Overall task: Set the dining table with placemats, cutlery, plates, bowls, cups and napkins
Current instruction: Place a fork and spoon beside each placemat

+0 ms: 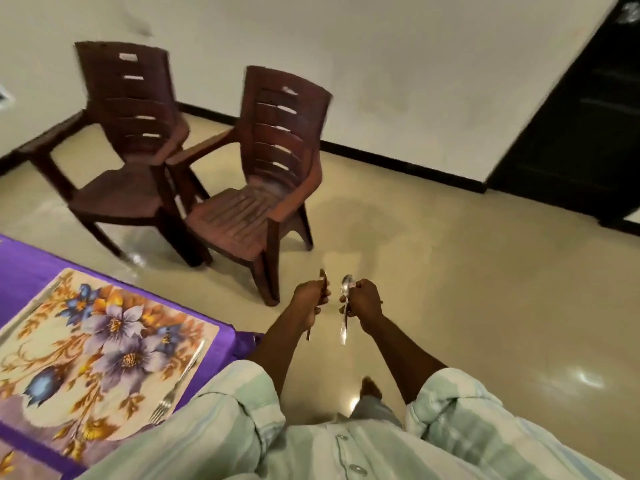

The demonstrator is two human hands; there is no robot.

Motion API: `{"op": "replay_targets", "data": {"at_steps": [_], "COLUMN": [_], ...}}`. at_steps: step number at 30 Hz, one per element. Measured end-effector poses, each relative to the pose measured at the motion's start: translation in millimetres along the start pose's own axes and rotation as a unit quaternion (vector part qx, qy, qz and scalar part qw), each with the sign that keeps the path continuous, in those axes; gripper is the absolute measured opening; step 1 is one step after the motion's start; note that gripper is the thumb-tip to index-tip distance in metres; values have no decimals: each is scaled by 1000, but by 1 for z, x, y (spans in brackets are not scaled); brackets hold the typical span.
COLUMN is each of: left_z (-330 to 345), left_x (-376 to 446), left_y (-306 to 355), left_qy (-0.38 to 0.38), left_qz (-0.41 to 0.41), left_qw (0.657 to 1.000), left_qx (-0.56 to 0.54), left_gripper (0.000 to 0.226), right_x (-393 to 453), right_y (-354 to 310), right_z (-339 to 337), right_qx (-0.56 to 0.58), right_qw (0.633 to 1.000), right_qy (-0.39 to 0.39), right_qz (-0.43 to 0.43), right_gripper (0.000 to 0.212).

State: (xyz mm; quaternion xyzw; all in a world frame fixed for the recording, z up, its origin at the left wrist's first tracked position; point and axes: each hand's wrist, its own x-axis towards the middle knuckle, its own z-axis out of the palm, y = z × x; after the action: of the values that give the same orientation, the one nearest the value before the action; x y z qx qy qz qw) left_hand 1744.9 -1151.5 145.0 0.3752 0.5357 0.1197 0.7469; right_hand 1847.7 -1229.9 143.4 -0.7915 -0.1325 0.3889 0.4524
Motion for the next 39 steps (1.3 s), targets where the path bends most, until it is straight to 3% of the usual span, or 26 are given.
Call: {"op": "replay_targets", "data": {"at_steps": [8, 15, 20, 25, 33, 39], "left_z": [-6, 9, -19, -65, -207, -309], "left_x": [76, 102, 112, 120, 111, 68], "left_y": [74, 133, 144, 148, 166, 152], "left_qy": [162, 274, 361, 452, 519, 560], "left_qz": [21, 59, 71, 86, 112, 120], "left_qw": [972, 908, 848, 784, 720, 661], "left_qx": [-168, -312, -382, -416, -447, -485], "left_gripper": [16, 16, 10, 5, 12, 17], "right_x": [127, 201, 212, 215, 178, 113], "right_y": [-93, -166, -188, -190, -212, -223], "right_z": [44, 64, 103, 173, 327, 449], "right_qx": [-116, -190, -223, -261, -302, -357], "right_qw": [976, 927, 892, 859, 822, 743], "right_qy": [-173, -301, -371, -418, -454, -513], "right_qz": [-69, -118, -131, -135, -165, -237], "right_gripper": [6, 11, 11, 12, 14, 11]}}
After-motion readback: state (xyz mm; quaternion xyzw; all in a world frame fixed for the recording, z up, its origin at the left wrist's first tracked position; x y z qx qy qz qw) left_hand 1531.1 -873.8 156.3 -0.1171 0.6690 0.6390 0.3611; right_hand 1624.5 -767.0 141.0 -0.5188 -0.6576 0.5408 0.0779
